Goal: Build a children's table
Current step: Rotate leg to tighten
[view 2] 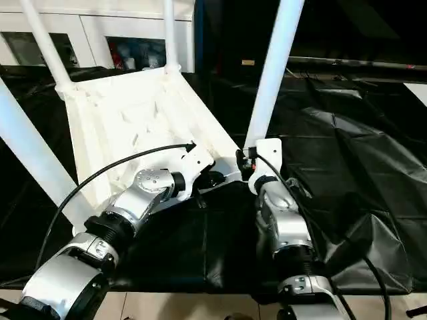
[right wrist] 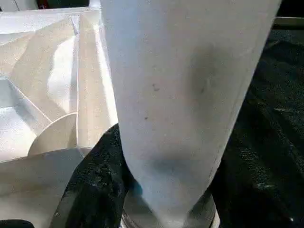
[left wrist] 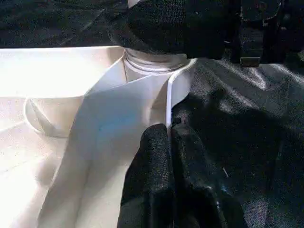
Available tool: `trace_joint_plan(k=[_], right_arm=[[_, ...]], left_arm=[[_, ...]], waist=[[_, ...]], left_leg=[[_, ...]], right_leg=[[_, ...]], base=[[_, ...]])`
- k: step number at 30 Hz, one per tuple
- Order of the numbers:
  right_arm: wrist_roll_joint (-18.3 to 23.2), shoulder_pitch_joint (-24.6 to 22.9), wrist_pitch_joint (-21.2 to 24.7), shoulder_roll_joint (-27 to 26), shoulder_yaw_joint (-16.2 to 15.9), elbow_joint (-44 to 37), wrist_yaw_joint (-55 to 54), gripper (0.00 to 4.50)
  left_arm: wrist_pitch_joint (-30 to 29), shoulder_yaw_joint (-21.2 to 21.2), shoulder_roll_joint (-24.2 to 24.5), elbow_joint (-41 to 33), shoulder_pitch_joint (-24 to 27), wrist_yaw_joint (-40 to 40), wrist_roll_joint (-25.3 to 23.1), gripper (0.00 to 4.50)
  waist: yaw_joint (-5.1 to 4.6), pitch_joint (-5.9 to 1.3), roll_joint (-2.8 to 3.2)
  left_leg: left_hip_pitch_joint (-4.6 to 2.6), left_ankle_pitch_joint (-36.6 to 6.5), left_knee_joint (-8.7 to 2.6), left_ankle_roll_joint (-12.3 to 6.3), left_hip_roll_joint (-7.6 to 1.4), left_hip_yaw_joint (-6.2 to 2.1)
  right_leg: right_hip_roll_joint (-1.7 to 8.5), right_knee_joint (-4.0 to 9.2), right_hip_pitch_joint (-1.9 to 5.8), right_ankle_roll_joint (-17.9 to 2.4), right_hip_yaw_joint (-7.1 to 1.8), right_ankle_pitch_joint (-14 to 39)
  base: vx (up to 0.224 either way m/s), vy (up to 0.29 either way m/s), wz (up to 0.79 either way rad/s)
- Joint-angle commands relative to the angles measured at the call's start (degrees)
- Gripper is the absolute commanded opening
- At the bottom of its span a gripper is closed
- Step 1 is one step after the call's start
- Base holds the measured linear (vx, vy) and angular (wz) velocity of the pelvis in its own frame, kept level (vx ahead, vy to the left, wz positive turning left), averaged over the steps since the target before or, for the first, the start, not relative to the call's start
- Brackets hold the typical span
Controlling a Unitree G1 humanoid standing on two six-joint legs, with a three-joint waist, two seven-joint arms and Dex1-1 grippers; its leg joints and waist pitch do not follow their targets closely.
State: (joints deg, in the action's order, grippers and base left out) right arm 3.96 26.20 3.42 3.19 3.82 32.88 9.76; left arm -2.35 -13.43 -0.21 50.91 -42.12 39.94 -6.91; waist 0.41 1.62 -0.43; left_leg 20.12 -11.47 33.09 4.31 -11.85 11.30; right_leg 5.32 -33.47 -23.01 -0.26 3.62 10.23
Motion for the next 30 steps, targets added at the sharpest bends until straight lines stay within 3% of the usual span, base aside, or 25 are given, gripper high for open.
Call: trace_joint_plan(k=[1, 5, 9, 14, 17, 23, 28, 29, 30], right_arm=[[0.63, -0.83, 1.14, -2.78, -3.94, 2.46, 3.18, 2.53], [0.98, -0.42, 2.22, 0.05, -4.81, 0.81, 9.07, 2.99], [0.93, -1.10, 3.14, 4.79, -7.45, -2.76, 18.62, 2.99], [2.97, -2.88, 4.38, 10.35, -9.30, -7.82, 29.84, 2.99], [5.06, -4.58, 6.06, 15.24, -10.20, -11.66, 38.20, 2.99], [6.60, -5.94, 7.75, 18.07, -10.51, -14.65, 43.72, 2.99], [7.19, -6.66, 8.77, 18.84, -11.06, -16.30, 45.36, 2.99], [7.28, -6.78, 8.95, 18.84, -11.18, -16.58, 45.44, 3.07], [7.38, -6.86, 9.07, 18.86, -11.30, -16.79, 45.59, 3.07]], left_arm=[[1.32, -1.27, -1.79, 0.40, 0.71, 1.69, 0.84, 0.00], [0.15, -1.80, 0.52, 0.19, 0.81, 5.64, 0.74, 0.00], [-0.28, -2.98, 3.70, -0.08, 1.01, 8.97, -0.49, 0.00], [-0.73, -3.82, 7.20, -0.94, 0.86, 11.86, -1.80, 0.00], [-1.18, -8.19, 12.71, -3.70, 1.96, 19.47, -4.71, 0.00], [-1.32, -8.36, 15.75, -5.88, 2.78, 22.93, -4.35, 0.00], [-2.37, -7.81, 16.45, -7.56, 2.96, 23.02, -2.66, 0.00], [-2.77, -7.56, 16.40, -8.08, 3.00, 23.65, -2.10, 0.28], [-3.02, -7.40, 16.34, -8.47, 3.14, 24.13, -1.78, 0.28]], waist=[[0.15, -2.67, -0.61], [0.14, -2.77, -0.53], [0.09, -2.67, -0.50], [0.22, -2.64, -0.55], [0.33, -2.51, -0.61], [0.39, -2.18, -0.41], [0.38, -2.33, -0.47], [0.41, -2.37, -0.50], [0.44, -2.40, -0.52]], left_leg=[[0.09, -11.13, -3.68, -4.29, -1.09, -0.47], [0.25, -9.75, -3.65, -4.55, -1.12, -0.56], [0.24, -10.39, -3.57, -5.21, -1.17, -0.52], [0.30, -9.52, -3.45, -6.18, -1.27, -0.48], [0.29, -9.97, -3.50, -6.45, -1.43, -0.50], [0.01, -12.84, -3.87, -4.58, -1.53, -0.61], [0.06, -11.86, -3.83, -3.99, -1.51, -0.64], [0.13, -10.98, -3.74, -4.23, -1.46, -0.59], [0.16, -10.39, -3.67, -4.53, -1.44, -0.56]], right_leg=[[2.55, 3.96, 2.80, -12.66, -2.04, 11.19], [2.47, 3.57, 3.00, -12.73, -2.05, 9.05], [2.60, 3.73, 3.03, -12.99, -2.09, 10.02], [2.52, 3.40, 3.08, -13.94, -2.13, 7.30], [2.54, 3.35, 3.06, -14.43, -2.16, 7.76], [2.57, 3.96, 2.78, -13.24, -2.17, 13.57], [2.55, 3.69, 2.73, -13.51, -2.17, 11.95], [2.52, 3.50, 2.80, -13.85, -2.18, 10.44], [2.53, 3.41, 2.81, -14.15, -2.17, 9.46]], base=[[0.000, 0.000, 0.00], [0.000, 0.000, 0.00], [0.000, 0.000, 0.00], [0.000, 0.000, 0.00], [0.000, 0.000, 0.00], [0.000, 0.000, 0.00], [0.000, 0.000, 0.00], [0.000, 0.000, 0.00], [0.000, 0.000, 0.00]])
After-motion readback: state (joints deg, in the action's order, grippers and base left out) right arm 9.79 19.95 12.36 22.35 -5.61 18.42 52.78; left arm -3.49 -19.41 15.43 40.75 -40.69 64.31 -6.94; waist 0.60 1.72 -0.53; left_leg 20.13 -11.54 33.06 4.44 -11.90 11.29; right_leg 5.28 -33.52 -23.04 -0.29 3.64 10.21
